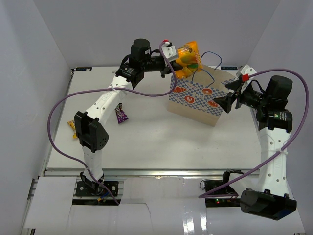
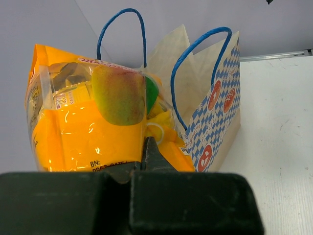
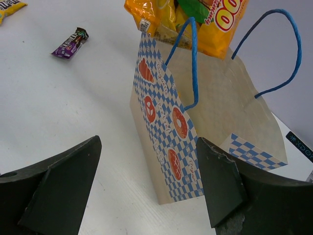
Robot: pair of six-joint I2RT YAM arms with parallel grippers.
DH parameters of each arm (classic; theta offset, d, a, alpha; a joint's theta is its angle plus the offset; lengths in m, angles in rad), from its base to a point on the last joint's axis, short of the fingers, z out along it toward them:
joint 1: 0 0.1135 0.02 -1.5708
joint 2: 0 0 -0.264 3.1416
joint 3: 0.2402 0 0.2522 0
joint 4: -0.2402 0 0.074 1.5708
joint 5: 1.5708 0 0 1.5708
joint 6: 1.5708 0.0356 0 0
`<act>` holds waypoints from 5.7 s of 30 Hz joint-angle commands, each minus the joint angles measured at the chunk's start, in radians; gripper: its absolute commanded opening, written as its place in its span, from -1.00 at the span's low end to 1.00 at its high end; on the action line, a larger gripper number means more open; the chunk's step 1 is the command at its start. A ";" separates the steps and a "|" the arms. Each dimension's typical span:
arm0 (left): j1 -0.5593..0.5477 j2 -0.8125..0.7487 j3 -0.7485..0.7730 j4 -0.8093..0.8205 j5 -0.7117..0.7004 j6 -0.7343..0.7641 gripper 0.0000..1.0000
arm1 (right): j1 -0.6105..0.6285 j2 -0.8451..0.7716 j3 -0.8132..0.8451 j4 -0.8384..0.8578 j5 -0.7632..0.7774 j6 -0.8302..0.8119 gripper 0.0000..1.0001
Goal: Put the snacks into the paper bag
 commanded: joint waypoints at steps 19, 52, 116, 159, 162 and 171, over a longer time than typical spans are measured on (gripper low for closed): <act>-0.017 -0.050 0.072 0.071 0.033 0.236 -1.00 | -0.005 -0.007 -0.029 0.073 -0.031 0.045 0.68; -0.051 -0.007 0.027 0.086 0.039 0.390 -1.00 | -0.011 -0.010 -0.047 0.092 -0.039 0.068 0.68; -0.074 -1.275 -0.816 -0.362 -0.958 -1.034 0.96 | 1.134 1.400 0.836 0.424 1.030 0.833 0.79; -0.076 -1.415 -1.151 -0.319 -1.309 -0.968 0.96 | 0.767 0.342 0.310 0.138 0.274 -0.081 -0.80; -0.074 -1.381 -1.168 -0.277 -1.252 -0.927 0.96 | 0.609 0.302 0.387 0.089 0.327 -0.121 -0.81; -0.074 -1.252 -1.148 -0.270 -1.105 -0.894 0.96 | 0.158 0.282 0.455 0.049 0.274 -0.152 -0.81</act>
